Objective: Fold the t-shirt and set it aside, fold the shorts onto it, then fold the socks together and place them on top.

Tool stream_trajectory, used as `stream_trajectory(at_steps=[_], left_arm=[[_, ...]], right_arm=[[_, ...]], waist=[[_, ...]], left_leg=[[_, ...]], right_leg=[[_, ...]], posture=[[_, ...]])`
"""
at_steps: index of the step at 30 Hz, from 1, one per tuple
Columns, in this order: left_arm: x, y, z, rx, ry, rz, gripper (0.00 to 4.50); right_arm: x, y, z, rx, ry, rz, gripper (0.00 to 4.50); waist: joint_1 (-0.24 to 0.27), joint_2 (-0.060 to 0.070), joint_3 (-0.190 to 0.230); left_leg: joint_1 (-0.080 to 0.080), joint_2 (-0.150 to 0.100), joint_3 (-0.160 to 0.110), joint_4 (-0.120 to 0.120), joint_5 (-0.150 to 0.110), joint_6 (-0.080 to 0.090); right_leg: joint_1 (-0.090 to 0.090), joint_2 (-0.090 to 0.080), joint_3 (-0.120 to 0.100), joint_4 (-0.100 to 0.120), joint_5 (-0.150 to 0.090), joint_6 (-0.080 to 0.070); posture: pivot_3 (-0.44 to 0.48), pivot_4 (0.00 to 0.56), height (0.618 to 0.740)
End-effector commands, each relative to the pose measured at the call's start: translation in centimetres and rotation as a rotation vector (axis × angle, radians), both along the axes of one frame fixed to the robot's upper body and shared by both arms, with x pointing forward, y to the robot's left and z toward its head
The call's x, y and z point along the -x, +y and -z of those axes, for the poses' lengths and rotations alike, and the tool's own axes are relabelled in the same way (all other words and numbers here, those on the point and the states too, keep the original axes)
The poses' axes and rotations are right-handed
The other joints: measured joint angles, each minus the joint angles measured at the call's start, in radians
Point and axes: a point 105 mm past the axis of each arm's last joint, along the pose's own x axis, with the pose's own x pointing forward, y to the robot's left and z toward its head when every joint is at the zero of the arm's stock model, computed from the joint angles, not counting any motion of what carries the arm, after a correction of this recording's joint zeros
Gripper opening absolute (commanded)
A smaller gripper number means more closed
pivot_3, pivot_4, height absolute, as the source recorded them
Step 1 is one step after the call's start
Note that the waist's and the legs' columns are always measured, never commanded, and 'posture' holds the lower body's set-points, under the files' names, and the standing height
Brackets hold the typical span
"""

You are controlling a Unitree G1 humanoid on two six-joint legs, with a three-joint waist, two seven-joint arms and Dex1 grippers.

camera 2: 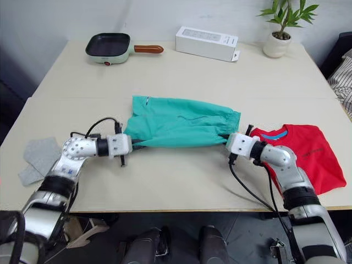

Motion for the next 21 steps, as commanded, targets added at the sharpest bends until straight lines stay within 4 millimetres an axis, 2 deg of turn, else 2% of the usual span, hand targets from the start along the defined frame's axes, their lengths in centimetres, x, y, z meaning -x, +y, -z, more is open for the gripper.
stream_trajectory(at_steps=[1, 5, 8, 12, 15, 18, 20, 21], left_arm=[[2.7, 0.2, -2.2, 0.042, -0.031, 0.047, 0.04], [6.0, -0.6, -1.6, 0.055, 0.001, 0.065, 0.04], [7.0, -0.6, -0.1, 0.058, 0.037, 0.005, 0.04], [7.7, -0.6, 0.2, 0.082, 0.089, -0.028, 0.04], [7.9, 0.1, 0.0, 0.089, 0.126, -0.063, 0.75], [8.5, 0.4, -1.2, 0.130, 0.154, -0.042, 1.72], [9.4, 0.8, -2.0, 0.170, 0.215, -0.026, 2.28], [9.8, 1.0, -2.5, 0.205, 0.251, -0.022, 2.28]], right_arm=[[3.0, -0.5, -1.1, -0.003, 0.022, -0.103, 0.00], [5.0, -1.8, 0.2, 0.071, 0.070, -0.115, 0.00], [5.6, -2.3, 1.1, 0.093, 0.093, -0.093, 0.00], [6.0, -2.4, 1.5, 0.066, 0.134, -0.069, 0.00], [6.4, -2.6, 1.7, 0.050, 0.193, -0.051, 0.72], [6.9, -3.1, 0.8, 0.058, 0.171, -0.053, 1.76], [7.9, -3.4, 0.0, 0.030, 0.220, -0.062, 2.42], [8.5, -3.5, -0.5, 0.009, 0.250, -0.064, 2.42]], waist=[[0.003, 0.000, 0.000], [0.006, 0.001, 0.000], [0.007, 0.001, -0.001], [0.007, 0.001, -0.001], [0.007, 0.001, -0.001], [0.008, 0.001, -0.001], [0.011, 0.001, -0.001], [0.013, 0.001, -0.001]], left_leg=[[0.000, 0.000, 0.000, 0.000, 0.000, 0.000], [0.003, 0.001, -0.006, 0.003, -0.004, 0.001], [0.010, 0.001, -0.007, 0.000, -0.009, -0.006], [0.012, 0.004, -0.006, -0.001, -0.011, -0.009], [0.012, 0.005, -0.005, -0.001, -0.009, -0.005], [0.012, 0.005, -0.005, -0.001, -0.009, -0.005], [0.012, 0.005, -0.004, -0.001, -0.012, -0.009], [0.013, 0.005, -0.004, -0.001, -0.012, -0.010]], right_leg=[[0.001, -0.001, 0.000, 0.000, 0.000, 0.000], [0.008, -0.005, 0.006, -0.009, 0.000, 0.000], [0.016, -0.005, 0.005, -0.015, 0.000, 0.000], [0.016, -0.002, 0.006, -0.014, -0.001, -0.001], [0.016, -0.001, 0.006, -0.014, -0.001, -0.002], [0.016, -0.001, 0.006, -0.014, -0.001, -0.002], [0.016, -0.002, 0.007, -0.015, -0.001, -0.002], [0.016, -0.001, 0.007, -0.015, -0.001, -0.002]], posture=[[0.000, 0.150, 0.740], [0.000, 0.150, 0.740], [0.000, 0.150, 0.740], [0.000, 0.150, 0.740], [0.000, 0.150, 0.740], [0.000, 0.150, 0.740], [0.000, 0.150, 0.740], [0.000, 0.150, 0.740]])
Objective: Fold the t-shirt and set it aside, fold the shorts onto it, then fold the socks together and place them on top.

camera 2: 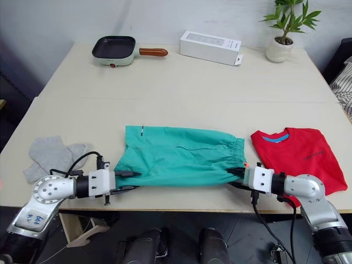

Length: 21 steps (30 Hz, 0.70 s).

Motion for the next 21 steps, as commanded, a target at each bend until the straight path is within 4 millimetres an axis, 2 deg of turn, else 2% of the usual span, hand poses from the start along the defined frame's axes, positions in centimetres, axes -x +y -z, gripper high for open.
stream_trajectory(at_steps=[1, 6, 9, 11, 13, 15, 18, 21], left_arm=[[1.7, 0.5, -2.8, 0.127, 0.084, 0.035, 2.28], [3.2, 1.3, -5.4, 0.255, 0.267, 0.047, 2.28], [1.7, 0.8, -6.8, 0.356, 0.266, 0.017, 1.74], [0.2, -0.4, -6.8, 0.374, 0.238, 0.012, 1.11], [-1.3, -2.4, -6.0, 0.356, 0.202, 0.033, 0.50], [-2.6, -4.3, -5.2, 0.345, 0.160, 0.050, 0.04], [-5.0, -7.3, -3.3, 0.333, 0.106, 0.034, 0.04], [-6.8, -9.5, -1.5, 0.300, 0.095, 0.005, 0.04]], right_arm=[[1.7, -0.6, -3.2, -0.080, 0.055, 0.004, 2.42], [3.7, -0.2, -6.7, -0.267, 0.231, 0.045, 2.42], [3.7, 1.9, -7.5, -0.336, 0.260, 0.038, 1.54], [2.8, 3.7, -7.3, -0.380, 0.224, 0.044, 0.86], [1.7, 6.2, -6.3, -0.409, 0.180, 0.050, 0.17], [0.8, 8.1, -5.6, -0.433, 0.147, 0.054, 0.00], [-0.5, 10.9, -4.2, -0.421, 0.086, 0.038, 0.00], [-1.9, 12.5, -2.2, -0.371, 0.015, 0.062, 0.00]], waist=[[0.004, 0.000, 0.000], [0.016, 0.001, 0.000], [0.019, 0.001, 0.000], [0.023, 0.000, -0.001], [0.028, -0.002, -0.004], [0.031, -0.003, -0.006], [0.038, -0.003, -0.006], [0.040, -0.004, -0.007]], left_leg=[[0.000, 0.000, 0.000, 0.000, 0.000, 0.000], [0.001, 0.002, 0.000, 0.000, -0.002, 0.000], [0.003, 0.003, -0.001, 0.000, -0.005, 0.005], [0.004, 0.003, -0.001, 0.000, -0.005, 0.005], [0.004, 0.002, -0.001, 0.000, -0.004, 0.001], [0.002, 0.001, 0.002, 0.000, -0.002, -0.002], [0.001, 0.000, 0.006, -0.001, -0.001, 0.001], [0.000, 0.000, 0.009, 0.000, 0.000, 0.005]], right_leg=[[0.000, 0.000, 0.000, 0.000, 0.000, 0.000], [0.001, 0.001, 0.001, -0.001, -0.001, -0.002], [0.003, 0.001, 0.001, -0.002, -0.001, -0.003], [0.004, 0.001, 0.001, -0.003, -0.002, -0.003], [0.004, 0.001, 0.001, -0.003, -0.002, -0.003], [0.002, 0.002, 0.002, -0.002, -0.002, -0.003], [-0.002, 0.003, 0.004, -0.001, -0.001, -0.002], [-0.003, 0.009, 0.000, -0.001, -0.001, -0.001]], posture=[[0.000, 0.150, 0.740], [0.000, 0.150, 0.740], [0.000, 0.150, 0.740], [0.000, 0.150, 0.740], [0.000, 0.150, 0.740], [0.000, 0.150, 0.740], [0.000, 0.150, 0.740], [0.000, 0.150, 0.740]])
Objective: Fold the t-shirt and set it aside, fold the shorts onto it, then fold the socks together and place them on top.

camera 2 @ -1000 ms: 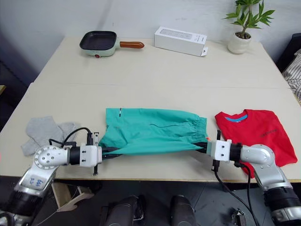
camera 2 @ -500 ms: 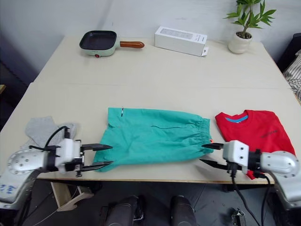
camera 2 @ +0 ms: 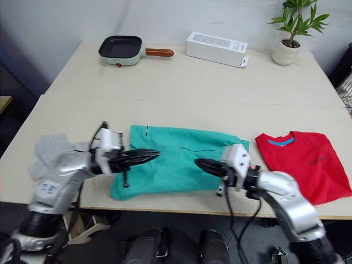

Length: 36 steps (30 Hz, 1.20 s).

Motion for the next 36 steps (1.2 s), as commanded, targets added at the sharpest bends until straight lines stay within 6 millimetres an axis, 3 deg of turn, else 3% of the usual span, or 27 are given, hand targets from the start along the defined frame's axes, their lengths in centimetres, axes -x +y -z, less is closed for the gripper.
stream_trajectory(at_steps=[1, 4, 8, 14, 19, 23, 27, 30, 33, 36], left_arm=[[-1.7, -1.5, 1.8, -0.092, -0.060, -0.056, 0.04], [-2.6, -1.4, 4.4, -0.217, -0.040, -0.106, 0.04], [-3.2, 0.0, 5.5, -0.225, 0.012, -0.211, 0.04], [-2.0, 2.8, 8.5, -0.234, 0.123, -0.274, 0.04], [-2.6, 3.9, 8.4, -0.188, 0.103, -0.336, 0.04], [-2.8, 3.9, 7.8, -0.161, 0.071, -0.315, 0.04], [-3.4, 4.1, 6.0, -0.120, 0.006, -0.303, 0.04], [-3.2, 3.2, 3.2, -0.017, -0.045, -0.228, 0.04], [-3.5, 1.5, -0.5, 0.081, -0.085, -0.146, 0.04], [-4.5, 0.2, -1.8, 0.093, -0.098, -0.135, 0.04]], right_arm=[[-1.4, 0.8, 1.6, 0.054, -0.105, 0.088, 0.00], [-3.0, -0.4, 2.5, 0.014, -0.103, 0.233, 0.00], [-4.8, -4.0, 3.6, 0.005, -0.092, 0.410, 0.00], [-5.1, -7.6, 5.3, 0.077, -0.107, 0.500, 0.00], [-5.4, -10.4, 4.8, -0.031, -0.098, 0.628, 0.00], [-5.3, -11.4, 3.5, -0.202, -0.045, 0.633, 0.00], [-3.8, -9.4, 1.1, -0.366, 0.097, 0.433, 0.00], [-3.9, -8.8, -0.2, -0.406, 0.116, 0.408, 0.00], [-5.5, -8.0, -1.3, -0.426, 0.088, 0.460, 0.00], [-6.6, -6.4, -0.8, -0.360, 0.079, 0.497, 0.00]], waist=[[0.000, -0.001, 0.000], [-0.003, 0.000, 0.000], [-0.012, -0.001, 0.000], [-0.027, 0.004, -0.013], [-0.020, 0.006, -0.025], [-0.021, 0.008, -0.033], [-0.024, 0.009, -0.033], [-0.027, 0.010, -0.033], [-0.024, 0.009, -0.032], [-0.020, 0.009, -0.032]], left_leg=[[0.000, 0.000, 0.000, 0.000, 0.000, 0.000], [0.000, 0.001, 0.000, 0.000, 0.000, 0.001], [0.001, 0.002, 0.000, 0.000, 0.000, 0.001], [0.004, 0.003, 0.000, -0.002, -0.002, -0.001], [0.006, 0.005, 0.000, -0.001, -0.003, -0.003], [0.006, 0.003, -0.001, 0.000, -0.006, -0.003], [0.006, 0.004, -0.001, -0.001, -0.007, -0.003], [0.005, 0.005, -0.001, -0.001, -0.007, -0.001], [0.004, 0.005, -0.001, -0.001, -0.007, -0.002], [0.003, 0.005, -0.001, 0.000, -0.007, -0.003]], right_leg=[[0.000, 0.000, 0.000, 0.000, 0.000, 0.000], [0.000, 0.000, 0.000, 0.000, 0.000, 0.000], [0.001, -0.002, 0.002, 0.000, 0.000, 0.000], [0.002, -0.006, 0.007, 0.001, 0.000, 0.000], [0.004, -0.005, 0.007, 0.000, 0.000, 0.000], [0.005, -0.007, 0.007, 0.000, 0.000, 0.000], [0.004, -0.007, 0.007, 0.000, 0.000, -0.001], [0.002, -0.006, 0.007, 0.000, -0.001, -0.001], [0.002, -0.006, 0.007, 0.000, -0.001, -0.001], [0.001, -0.006, 0.006, 0.000, -0.001, -0.001]], posture=[[0.000, 0.150, 0.740], [0.000, 0.150, 0.740], [0.000, 0.150, 0.740], [0.000, 0.150, 0.740], [0.000, 0.150, 0.740], [0.000, 0.150, 0.740], [0.000, 0.150, 0.740], [0.000, 0.150, 0.740], [0.000, 0.150, 0.740], [0.000, 0.150, 0.740]])
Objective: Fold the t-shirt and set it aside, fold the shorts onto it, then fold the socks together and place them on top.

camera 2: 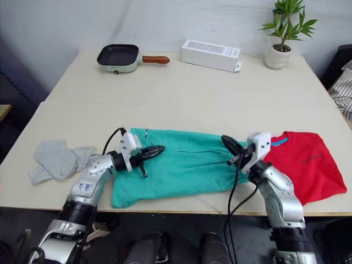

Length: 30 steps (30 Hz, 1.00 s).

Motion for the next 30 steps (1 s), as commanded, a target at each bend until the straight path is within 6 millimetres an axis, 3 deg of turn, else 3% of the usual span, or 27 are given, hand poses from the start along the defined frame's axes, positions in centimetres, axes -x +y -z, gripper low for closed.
stream_trajectory(at_steps=[1, 8, 13, 16, 21, 24, 30], left_arm=[[-0.7, -1.5, -2.0, 0.015, -0.053, 0.020, 0.04], [-3.3, -2.3, 1.8, -0.052, 0.069, -0.105, 0.04], [-2.5, -1.4, 4.5, -0.111, 0.130, -0.108, 0.04], [-1.6, -1.0, 4.9, -0.129, 0.127, -0.081, 0.04], [-1.1, -1.0, 3.7, -0.062, 0.086, -0.051, 0.04], [-0.7, -1.7, 1.2, 0.007, -0.005, 0.005, 0.00], [1.4, -4.5, -2.2, 0.037, -0.096, 0.238, 0.00]], right_arm=[[-0.8, 1.4, 0.5, 0.084, -0.003, 0.052, 0.00], [-1.9, -0.6, 3.3, 0.252, -0.021, 0.240, 0.00], [-1.1, -3.9, 4.2, 0.333, -0.051, 0.296, 0.00], [-0.5, -6.3, 2.7, 0.204, -0.083, 0.337, 0.00], [1.3, -6.5, 0.0, -0.020, -0.060, 0.218, 0.00], [3.3, -6.8, -1.4, -0.170, 0.033, 0.133, 0.59], [9.1, -7.5, -1.1, -0.402, 0.363, 0.029, 2.66]], waist=[[0.000, 0.000, 0.000], [-0.003, 0.000, 0.000], [-0.003, -0.001, 0.000], [-0.001, -0.001, 0.000], [-0.003, 0.000, 0.001], [-0.002, 0.000, 0.001], [0.016, 0.000, 0.001]], left_leg=[[0.000, 0.000, 0.000, 0.000, 0.000, 0.000], [-0.002, -0.003, 0.003, -0.001, 0.001, 0.006], [-0.001, -0.001, 0.004, 0.000, 0.001, 0.007], [0.000, -0.002, 0.002, 0.000, 0.001, 0.007], [0.000, -0.001, 0.002, -0.001, 0.000, 0.006], [0.000, 0.000, 0.001, -0.002, 0.000, 0.005], [-0.003, 0.000, -0.001, -0.001, -0.004, 0.010]], right_leg=[[0.000, 0.000, 0.000, 0.000, 0.000, 0.000], [0.000, 0.004, -0.006, 0.001, 0.000, 0.001], [0.000, 0.003, -0.005, 0.000, 0.001, 0.002], [0.001, 0.001, -0.003, -0.003, 0.001, 0.002], [0.001, 0.000, 0.002, -0.003, 0.001, 0.002], [0.000, 0.000, 0.001, -0.004, 0.000, 0.001], [0.001, -0.001, 0.000, -0.008, 0.000, 0.001]], posture=[[0.000, 0.150, 0.740], [0.000, 0.150, 0.740], [0.000, 0.150, 0.740], [0.000, 0.150, 0.740], [0.000, 0.150, 0.740], [0.000, 0.150, 0.740], [0.000, 0.150, 0.740]])
